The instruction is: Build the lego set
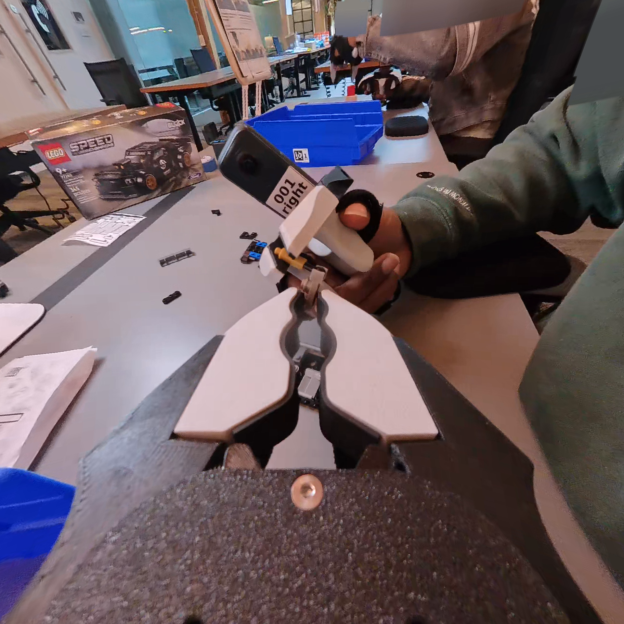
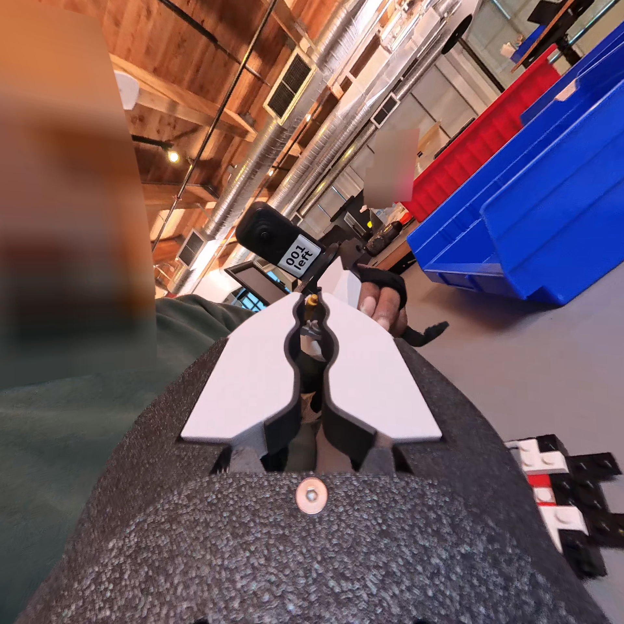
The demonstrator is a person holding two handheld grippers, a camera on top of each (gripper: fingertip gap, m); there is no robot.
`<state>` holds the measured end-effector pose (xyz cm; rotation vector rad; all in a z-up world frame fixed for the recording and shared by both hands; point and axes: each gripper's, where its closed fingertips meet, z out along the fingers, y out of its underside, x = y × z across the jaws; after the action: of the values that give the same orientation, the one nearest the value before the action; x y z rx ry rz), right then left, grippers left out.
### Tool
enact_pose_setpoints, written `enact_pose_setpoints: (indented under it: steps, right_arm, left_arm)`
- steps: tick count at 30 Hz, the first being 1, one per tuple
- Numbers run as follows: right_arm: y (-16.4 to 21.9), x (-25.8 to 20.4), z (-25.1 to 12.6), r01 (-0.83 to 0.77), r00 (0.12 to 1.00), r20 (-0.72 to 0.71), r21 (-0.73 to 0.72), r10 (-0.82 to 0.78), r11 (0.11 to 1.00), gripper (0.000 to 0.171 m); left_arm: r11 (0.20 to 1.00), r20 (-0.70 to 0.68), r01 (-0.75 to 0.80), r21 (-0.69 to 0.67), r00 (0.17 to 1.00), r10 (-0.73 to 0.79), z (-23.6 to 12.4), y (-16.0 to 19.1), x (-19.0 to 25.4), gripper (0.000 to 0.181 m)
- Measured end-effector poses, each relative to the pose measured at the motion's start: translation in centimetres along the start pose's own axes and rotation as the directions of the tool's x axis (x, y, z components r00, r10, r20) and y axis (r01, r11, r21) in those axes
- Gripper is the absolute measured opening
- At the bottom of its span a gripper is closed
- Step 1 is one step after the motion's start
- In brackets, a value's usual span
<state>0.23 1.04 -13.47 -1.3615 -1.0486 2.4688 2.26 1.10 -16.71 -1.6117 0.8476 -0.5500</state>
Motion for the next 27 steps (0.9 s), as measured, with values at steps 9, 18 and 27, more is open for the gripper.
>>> enact_pose_setpoints:
  steps: [9,18,27]
  right_arm:
    - [-0.7,-0.5,-0.6,0.166,0.986,-0.021,0.006,-0.166,0.986,0.005]
    - [-6.9,0.5,-5.5,0.447,0.851,-0.338,0.065,-0.402,0.892,0.005]
    - [-1.6,10.0,-7.1,0.393,0.494,-0.532,-0.568,-0.687,0.723,0.005]
  left_arm:
    - [0.996,-0.027,0.075,-0.051,0.997,-0.076,0.0,0.3,-0.5,0.005]
    - [0.94,0.082,-0.266,-0.212,0.954,0.288,-0.2,3.3,-1.0,0.005]
    - [0.897,0.22,-0.284,-0.34,0.903,0.37,-0.4,5.6,-4.9,0.005]
